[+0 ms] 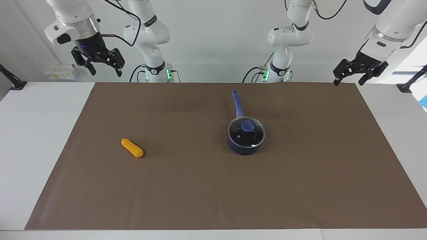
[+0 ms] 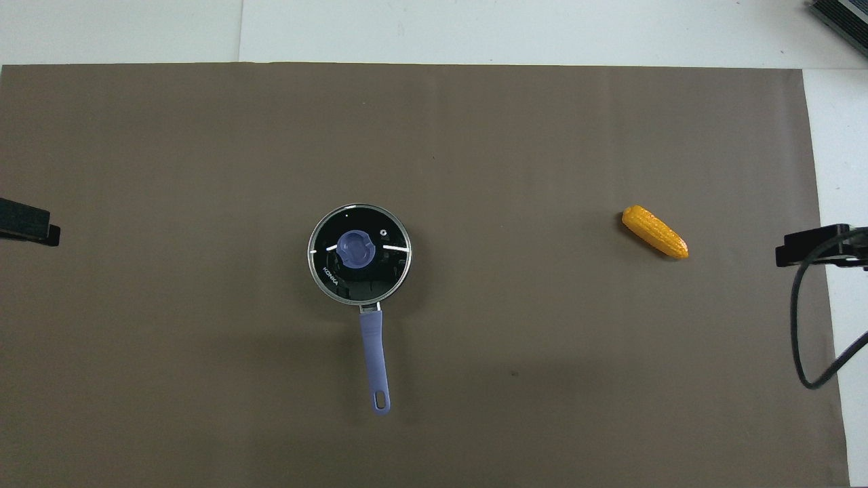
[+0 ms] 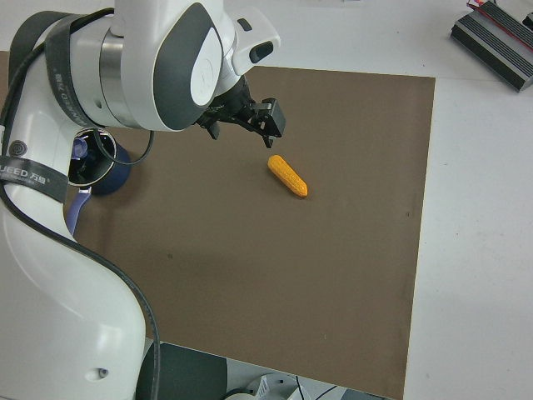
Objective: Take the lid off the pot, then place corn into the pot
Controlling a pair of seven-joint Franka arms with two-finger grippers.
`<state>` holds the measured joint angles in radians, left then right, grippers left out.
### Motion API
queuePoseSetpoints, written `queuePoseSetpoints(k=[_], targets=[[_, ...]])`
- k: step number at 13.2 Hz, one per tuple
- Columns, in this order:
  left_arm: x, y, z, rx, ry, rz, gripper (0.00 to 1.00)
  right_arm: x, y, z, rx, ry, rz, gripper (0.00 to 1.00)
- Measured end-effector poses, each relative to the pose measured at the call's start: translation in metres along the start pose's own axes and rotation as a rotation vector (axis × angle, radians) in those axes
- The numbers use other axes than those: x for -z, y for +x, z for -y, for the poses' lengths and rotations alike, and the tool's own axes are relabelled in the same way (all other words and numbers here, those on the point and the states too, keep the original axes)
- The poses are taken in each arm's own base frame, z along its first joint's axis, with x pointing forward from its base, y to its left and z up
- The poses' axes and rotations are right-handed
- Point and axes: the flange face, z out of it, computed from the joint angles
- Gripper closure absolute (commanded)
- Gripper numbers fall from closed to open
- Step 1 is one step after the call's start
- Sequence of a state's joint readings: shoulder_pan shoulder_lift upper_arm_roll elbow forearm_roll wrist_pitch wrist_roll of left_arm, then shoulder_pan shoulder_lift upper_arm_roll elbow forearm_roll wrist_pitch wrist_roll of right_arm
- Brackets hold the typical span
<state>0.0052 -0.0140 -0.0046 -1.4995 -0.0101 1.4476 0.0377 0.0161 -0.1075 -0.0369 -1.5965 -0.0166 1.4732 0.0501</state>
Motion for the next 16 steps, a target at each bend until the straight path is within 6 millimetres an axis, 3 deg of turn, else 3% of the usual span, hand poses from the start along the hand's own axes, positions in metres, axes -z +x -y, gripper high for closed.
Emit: queuePoseSetpoints(k=[12, 16], targets=[[0.0, 0.0, -0.004, -0.007, 0.0, 0.001, 0.0, 0.0, 0.0, -0.007, -0.012, 0.0, 0.001, 0.0], [0.001, 0.001, -0.014, -0.026, 0.001, -0.007, 0.0, -0.001, 0.0, -0.007, -0.012, 0.0, 0.001, 0.0]])
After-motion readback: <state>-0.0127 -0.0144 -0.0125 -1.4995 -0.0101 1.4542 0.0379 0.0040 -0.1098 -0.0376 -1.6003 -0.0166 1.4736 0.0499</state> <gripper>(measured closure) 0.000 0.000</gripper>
